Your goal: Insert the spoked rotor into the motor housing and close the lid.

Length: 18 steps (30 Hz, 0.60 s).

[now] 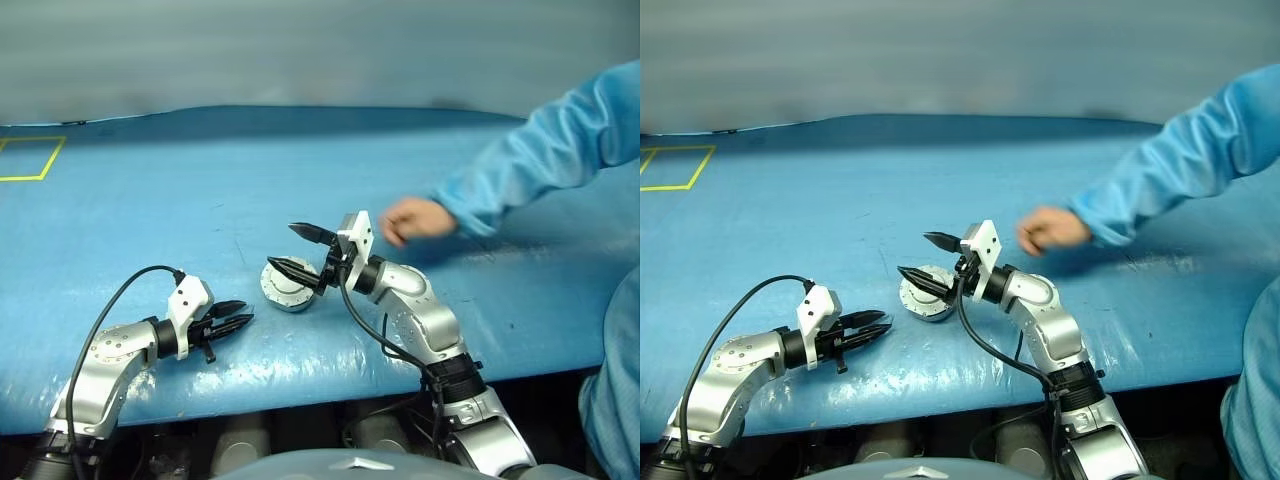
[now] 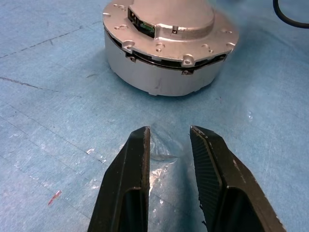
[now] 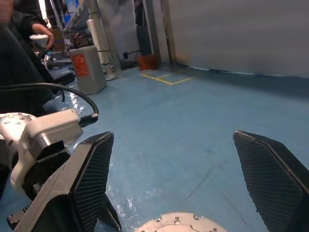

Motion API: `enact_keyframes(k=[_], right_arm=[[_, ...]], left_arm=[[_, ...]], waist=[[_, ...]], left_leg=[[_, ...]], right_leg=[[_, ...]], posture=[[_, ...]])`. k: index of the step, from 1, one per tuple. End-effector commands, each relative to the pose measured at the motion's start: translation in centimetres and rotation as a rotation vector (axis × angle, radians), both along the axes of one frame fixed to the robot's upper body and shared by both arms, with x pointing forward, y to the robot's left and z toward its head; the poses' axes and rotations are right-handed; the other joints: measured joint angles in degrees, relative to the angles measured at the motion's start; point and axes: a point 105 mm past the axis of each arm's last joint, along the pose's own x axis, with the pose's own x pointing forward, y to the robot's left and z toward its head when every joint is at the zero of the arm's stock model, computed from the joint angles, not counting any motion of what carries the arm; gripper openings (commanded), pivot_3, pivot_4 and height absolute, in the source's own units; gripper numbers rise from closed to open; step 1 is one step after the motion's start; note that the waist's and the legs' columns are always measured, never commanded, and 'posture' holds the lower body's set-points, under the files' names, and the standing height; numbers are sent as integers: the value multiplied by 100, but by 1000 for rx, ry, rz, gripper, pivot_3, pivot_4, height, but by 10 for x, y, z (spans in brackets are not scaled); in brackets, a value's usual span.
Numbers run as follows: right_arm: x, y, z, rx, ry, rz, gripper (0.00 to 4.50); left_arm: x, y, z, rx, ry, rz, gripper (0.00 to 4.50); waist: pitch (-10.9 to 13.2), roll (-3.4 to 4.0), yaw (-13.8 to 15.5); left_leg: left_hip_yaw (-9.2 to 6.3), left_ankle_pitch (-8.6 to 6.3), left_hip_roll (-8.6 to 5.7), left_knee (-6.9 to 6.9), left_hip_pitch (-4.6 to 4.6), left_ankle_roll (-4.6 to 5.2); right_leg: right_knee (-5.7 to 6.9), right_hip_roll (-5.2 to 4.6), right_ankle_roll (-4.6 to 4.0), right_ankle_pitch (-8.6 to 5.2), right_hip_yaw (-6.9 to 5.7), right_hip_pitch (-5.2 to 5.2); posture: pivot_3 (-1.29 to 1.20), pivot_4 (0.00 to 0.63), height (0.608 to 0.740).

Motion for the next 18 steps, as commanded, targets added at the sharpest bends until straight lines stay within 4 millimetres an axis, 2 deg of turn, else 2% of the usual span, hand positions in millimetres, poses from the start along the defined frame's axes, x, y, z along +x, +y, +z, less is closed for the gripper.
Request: enact_keyframes(k=[1, 18], right_arm=[[-10, -1, 18, 55, -55, 42, 4172], [-15, 3, 19, 42, -76, 70, 4172]], left_arm=[[3, -2, 10, -18, -50, -4, 1415], [2, 0, 9, -13, -51, 9, 1415]], waist=[[0, 0, 0], [0, 0, 2]], left_leg=[[0, 0, 0, -1, 0, 0], [6, 0, 0, -2, -1, 0]], right_leg=[[0, 0, 0, 0, 0, -1], [1, 0, -1, -1, 2, -5]], posture=[[0, 150, 740], [0, 150, 740]])
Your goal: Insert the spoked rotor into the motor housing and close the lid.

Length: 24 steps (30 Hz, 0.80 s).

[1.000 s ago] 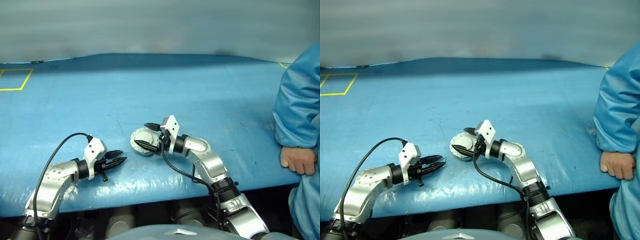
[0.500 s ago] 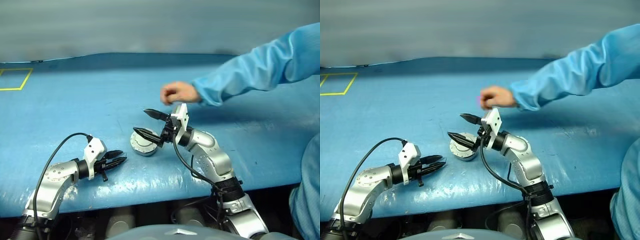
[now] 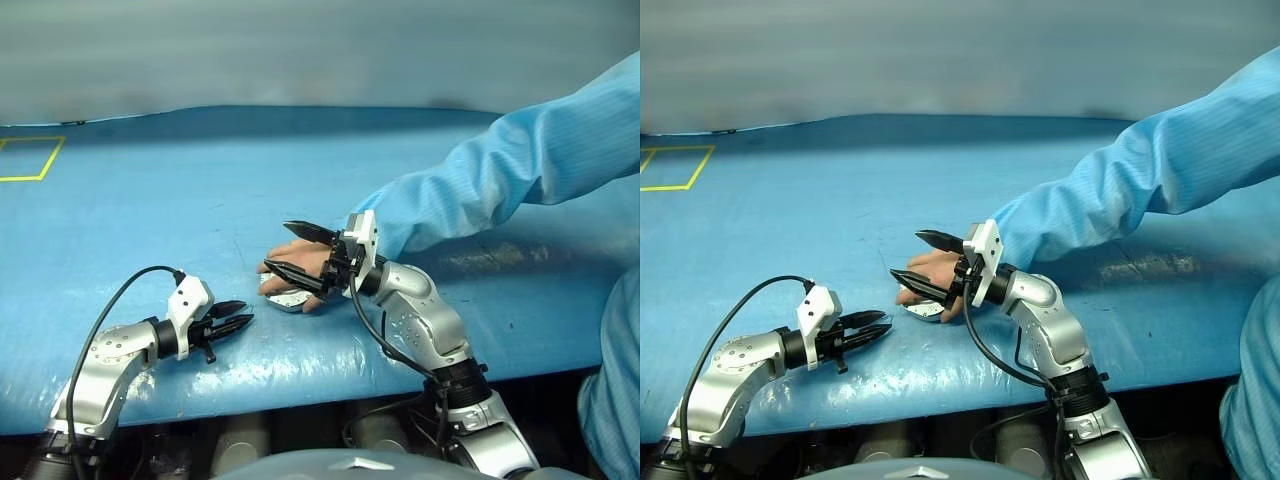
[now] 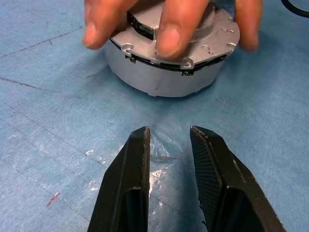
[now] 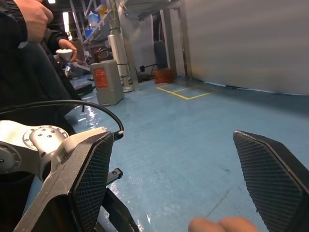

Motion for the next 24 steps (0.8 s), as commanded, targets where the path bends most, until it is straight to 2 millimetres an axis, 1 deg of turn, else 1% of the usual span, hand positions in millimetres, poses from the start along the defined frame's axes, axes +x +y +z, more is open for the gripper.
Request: enact_keyframes(k=[1, 20, 24], right_arm=[[-4, 1, 12, 14, -55, 15, 4172], [-4, -1, 8, -9, -58, -3, 4172], [-1, -1, 9, 2, -54, -22, 4172]], left_arm=[[3, -1, 9, -13, -53, 7, 1415], [6, 1, 5, -10, -60, 46, 1415], [7, 2, 6, -9, -62, 48, 1415]], waist=[[0, 0, 1], [-1, -1, 2], [-1, -1, 1]], left_leg=[[0, 0, 0, 0, 0, 0], [4, 0, 0, 0, 0, 0], [5, 0, 0, 0, 0, 0]], right_leg=[[0, 0, 0, 0, 0, 0], [1, 1, 0, 0, 1, -1], [1, 1, 0, 0, 2, -1]], posture=[[0, 150, 740], [0, 150, 740], [0, 150, 740]])
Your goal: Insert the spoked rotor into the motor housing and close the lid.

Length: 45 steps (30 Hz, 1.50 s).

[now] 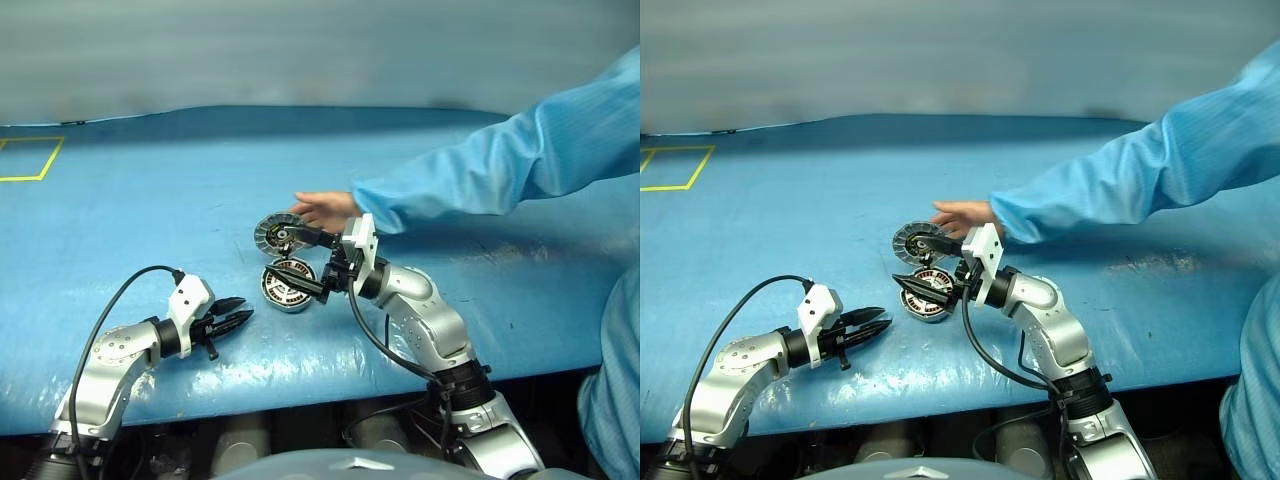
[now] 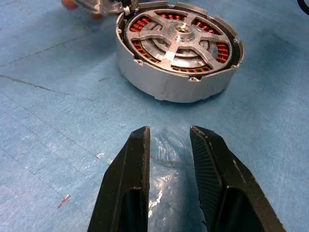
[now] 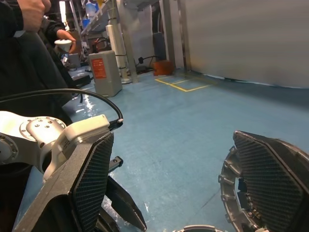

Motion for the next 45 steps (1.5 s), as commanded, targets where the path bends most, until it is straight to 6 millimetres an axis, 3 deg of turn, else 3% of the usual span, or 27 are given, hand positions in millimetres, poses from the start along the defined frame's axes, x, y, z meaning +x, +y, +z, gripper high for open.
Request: enact_keyframes(k=[1, 5, 11, 16, 22, 25, 30, 33, 38, 45], right_arm=[[1, 0, 13, 33, -51, -14, 4172], [12, 0, 10, 19, -21, -65, 4172], [52, -2, 5, -95, -22, -135, 4172], [80, -7, 23, -66, -20, -168, 4172], [95, -10, 53, 94, 98, -108, 4172], [111, -11, 47, 77, 167, -153, 3537], [136, -12, 14, -118, 212, -300, 1910], [136, -10, 5, -158, 238, -268, 917], [134, -4, 4, -194, 232, -205, 917], [99, 12, 12, -149, 196, 96, 917]], left_arm=[[3, 2, 7, -6, -35, 9, 1415], [3, 3, 6, -7, -35, 13, 1415], [2, 1, 5, -15, -33, 19, 1415], [3, 3, 7, -17, -46, 35, 1415], [-1, 6, 5, -12, -43, 48, 1415], [-1, 6, 5, -13, -43, 52, 1415], [0, 5, 5, -13, -46, 55, 1415], [0, 5, 5, -15, -45, 55, 1415], [-2, 5, 4, -14, -41, 56, 1415], [-4, 6, 3, -16, -36, 66, 1415]], waist=[[0, 0, 0], [0, 0, -3], [0, 0, -12], [0, 0, -14], [0, 0, -21], [0, 1, -29], [0, 1, -55], [0, 1, -72], [1, 2, -91], [1, 3, -78]], left_leg=[[0, 0, 0, 0, 0, 0], [1, 0, 0, 0, 0, 0], [10, 1, 0, 2, 0, -1], [12, 1, 1, -7, -3, 0], [10, 1, 3, -16, -5, 0], [11, 1, 5, -15, -4, -1], [13, 1, 8, -13, -5, -1], [17, 1, 7, -16, -8, -1], [21, 1, 9, -18, -16, -1], [21, 1, 24, -18, -16, -1]], right_leg=[[0, 0, 0, 0, 0, 0], [0, 0, 0, 0, 0, 0], [2, -1, -2, 3, 3, -4], [2, 1, -19, 15, 3, -10], [2, 4, -14, 30, 4, -14], [2, 6, -19, 27, 4, -13], [3, 9, -26, 23, 5, -15], [3, 9, -23, 26, 8, -19], [3, 11, -2, 39, 13, -30], [3, 24, -2, 39, 13, -30]], posture=[[0, 150, 740], [0, 150, 740], [0, 150, 740], [0, 150, 740], [0, 150, 740], [0, 150, 740], [0, 150, 740], [0, 150, 740], [0, 150, 740], [0, 150, 740]])
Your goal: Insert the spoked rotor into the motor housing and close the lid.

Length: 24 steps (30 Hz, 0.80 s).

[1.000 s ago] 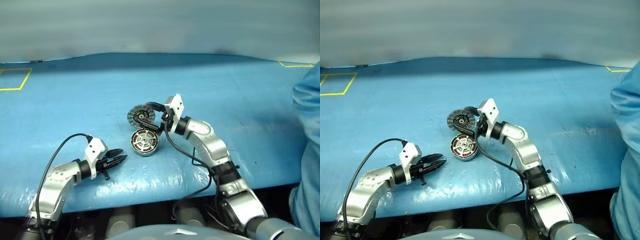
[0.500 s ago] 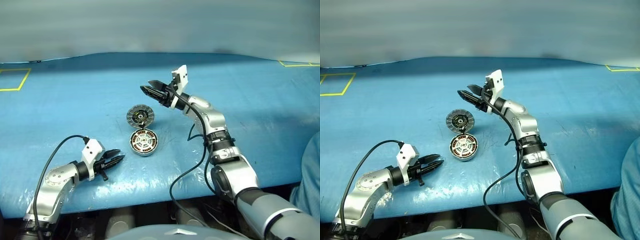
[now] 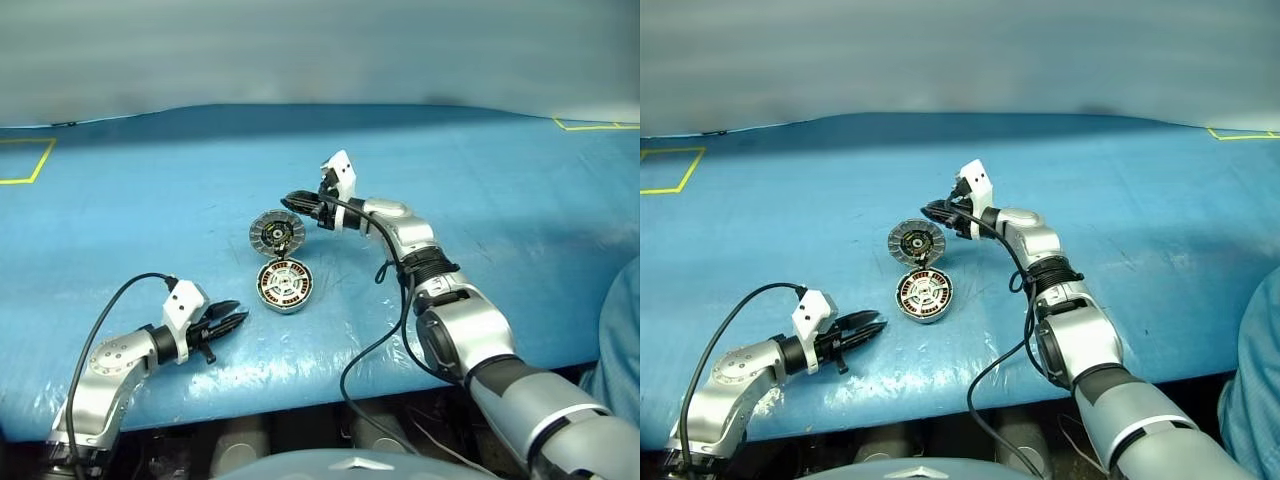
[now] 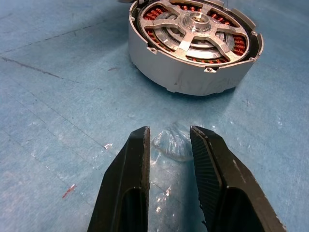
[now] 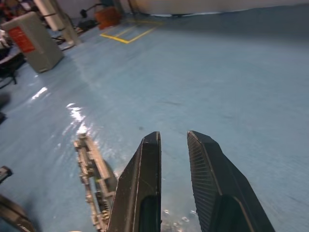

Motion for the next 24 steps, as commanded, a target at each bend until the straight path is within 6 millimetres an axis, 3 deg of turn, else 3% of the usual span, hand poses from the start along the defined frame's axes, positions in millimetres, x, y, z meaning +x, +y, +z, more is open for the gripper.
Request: enact_keyframes(k=[1, 6, 15, 19, 24], right_arm=[[-22, 9, 15, 46, -64, 175, 917], [-47, 9, 1, -33, -105, 297, 917], [-96, 2, -51, -240, -134, 403, 917], [-105, 0, -67, -279, -118, 373, 917], [-103, -1, -67, -242, -154, 239, 917]], left_arm=[[1, -2, 11, -9, -50, -5, 1415], [1, -2, 11, -12, -50, -2, 1415], [3, 0, 10, -18, -48, 5, 1415], [3, -1, 11, -22, -50, 2, 1415], [3, -2, 11, -30, -47, -4, 1415]], waist=[[0, 0, 6], [0, 0, 11], [-1, -1, 9], [-3, -5, 12], [-7, -9, 17]], left_leg=[[0, 0, 1, 0, 0, 0], [-1, 0, 1, 2, 0, 0], [0, 0, 1, 6, 1, -1], [5, 0, 9, 7, 13, -1], [3, 2, 17, 11, 29, -4]], right_leg=[[0, 1, 0, 0, 0, 0], [2, 1, 0, 0, 0, 0], [2, 2, -2, 0, 0, 0], [3, 10, -4, -6, 1, 5], [5, 22, -25, -24, 5, 18]], posture=[[0, 150, 740], [0, 150, 740], [0, 150, 740], [0, 150, 740], [0, 150, 740]])
